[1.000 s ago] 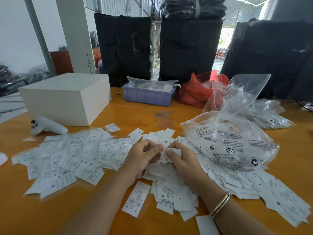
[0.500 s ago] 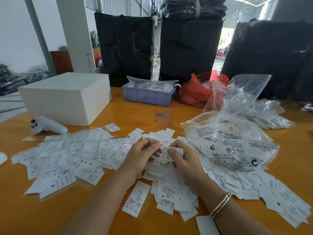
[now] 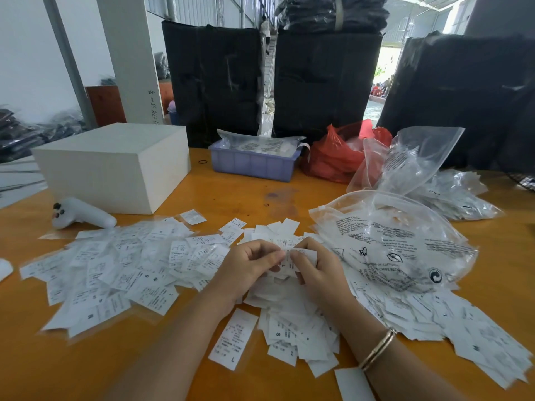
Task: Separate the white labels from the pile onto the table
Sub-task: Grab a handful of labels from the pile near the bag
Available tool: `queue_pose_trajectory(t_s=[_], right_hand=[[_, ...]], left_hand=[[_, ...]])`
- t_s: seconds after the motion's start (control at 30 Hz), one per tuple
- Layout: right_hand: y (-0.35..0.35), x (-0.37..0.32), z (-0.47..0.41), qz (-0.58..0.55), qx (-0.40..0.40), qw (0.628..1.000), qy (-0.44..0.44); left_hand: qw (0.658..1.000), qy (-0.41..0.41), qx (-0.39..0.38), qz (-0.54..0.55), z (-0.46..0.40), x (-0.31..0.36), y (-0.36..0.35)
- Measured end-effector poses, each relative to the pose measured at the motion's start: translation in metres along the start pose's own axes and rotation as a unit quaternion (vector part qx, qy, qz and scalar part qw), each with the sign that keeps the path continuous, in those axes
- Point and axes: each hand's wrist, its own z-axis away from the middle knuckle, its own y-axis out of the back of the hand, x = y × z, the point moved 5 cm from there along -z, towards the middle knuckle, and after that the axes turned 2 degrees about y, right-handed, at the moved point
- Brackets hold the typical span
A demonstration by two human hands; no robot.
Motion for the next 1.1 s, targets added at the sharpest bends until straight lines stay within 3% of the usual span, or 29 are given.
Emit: queue_pose_trajectory(t_s=[0.23,0.43,0.67,0.8,0.93,1.1], right_hand=[[-0.006,-0.004,0.003,0.093,-0.072,0.993,0.011],[-0.007,-0.007,0.004,0.164,-0.091,0.982,0.029],[0.006,0.000,0.000,-0.046,0.008,0.998,-0.037],[-0.001,0.000,-0.001,-0.008,-0.035,0.999,-0.020],[0.001,0.001,-0.001,0.000,-0.003,1.000,-0.017],[-0.004,-0.002,0.001,0.057,-0.036,0.997,0.022]], left_hand=[[1.000,0.014,0.024,0.001,-0.001,-0.002,0.004],[0.999,-0.011,-0.007,-0.044,0.001,0.000,-0.001],[0.998,0.011,0.056,0.038,-0.005,-0.005,0.009],[0.999,0.004,0.036,0.022,-0.005,-0.007,0.004],[0.998,0.009,0.056,0.038,-0.006,-0.008,0.007],[0.998,0.011,0.055,0.021,-0.005,-0.008,0.008]])
